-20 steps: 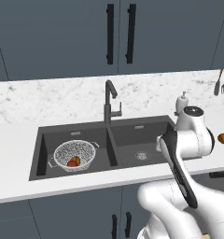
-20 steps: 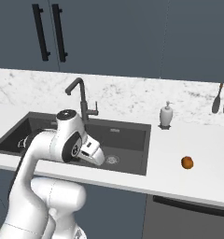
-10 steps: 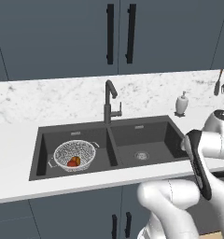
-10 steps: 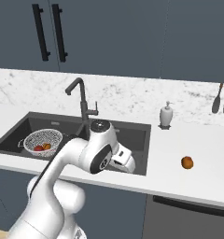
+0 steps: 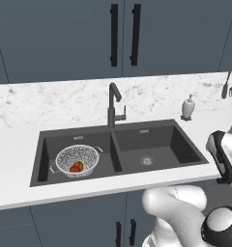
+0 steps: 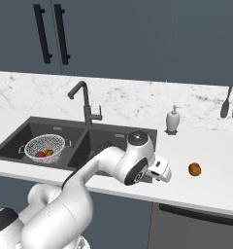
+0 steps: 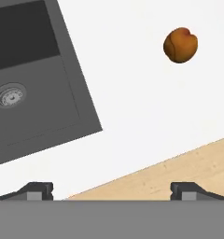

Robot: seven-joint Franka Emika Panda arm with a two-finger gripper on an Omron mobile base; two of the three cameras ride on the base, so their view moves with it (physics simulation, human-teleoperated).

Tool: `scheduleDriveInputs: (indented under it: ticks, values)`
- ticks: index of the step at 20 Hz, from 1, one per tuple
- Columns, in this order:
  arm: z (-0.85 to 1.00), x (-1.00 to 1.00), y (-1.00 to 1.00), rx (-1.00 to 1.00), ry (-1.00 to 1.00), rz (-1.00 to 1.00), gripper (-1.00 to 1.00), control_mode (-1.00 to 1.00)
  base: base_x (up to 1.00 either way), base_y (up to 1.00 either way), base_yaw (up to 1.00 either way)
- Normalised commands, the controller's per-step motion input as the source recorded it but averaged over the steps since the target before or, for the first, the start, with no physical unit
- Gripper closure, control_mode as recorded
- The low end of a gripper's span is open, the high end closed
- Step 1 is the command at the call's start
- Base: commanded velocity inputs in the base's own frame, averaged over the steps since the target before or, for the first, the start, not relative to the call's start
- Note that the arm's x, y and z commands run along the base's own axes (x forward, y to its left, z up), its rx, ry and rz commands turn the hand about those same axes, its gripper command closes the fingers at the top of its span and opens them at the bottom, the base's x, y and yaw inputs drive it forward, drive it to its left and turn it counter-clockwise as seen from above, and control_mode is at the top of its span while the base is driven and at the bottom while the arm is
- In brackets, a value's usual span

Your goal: Put the colander in the sink, put the peach, peach, apple in the colander, and turn on the sink faucet and pour water over the colander.

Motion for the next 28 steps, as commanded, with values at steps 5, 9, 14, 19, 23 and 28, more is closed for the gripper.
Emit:
scheduleDriveInputs:
  ticks: [5,9,14,19,23,28]
  values:
    - [0.0,0.56,-0.87,0.0,0.02,-0.01,-1.0,-1.0,0.0,0.0,0.0]
    - [-0.08,0.61,-0.67,0.0,0.06,-0.03,-1.0,-1.0,0.0,0.0,0.0]
    - [-0.23,0.35,-0.44,0.0,0.0,0.0,-1.0,-1.0,0.0,0.0,0.0]
    - [-0.1,0.29,-0.57,0.0,0.0,0.0,-1.0,-1.0,0.0,0.0,0.0]
    - [-0.07,0.28,-0.36,0.0,0.0,0.0,-1.0,-1.0,0.0,0.0,0.0]
    - [-0.17,0.19,-0.3,0.0,0.0,-0.01,-1.0,-1.0,0.0,0.0,0.0]
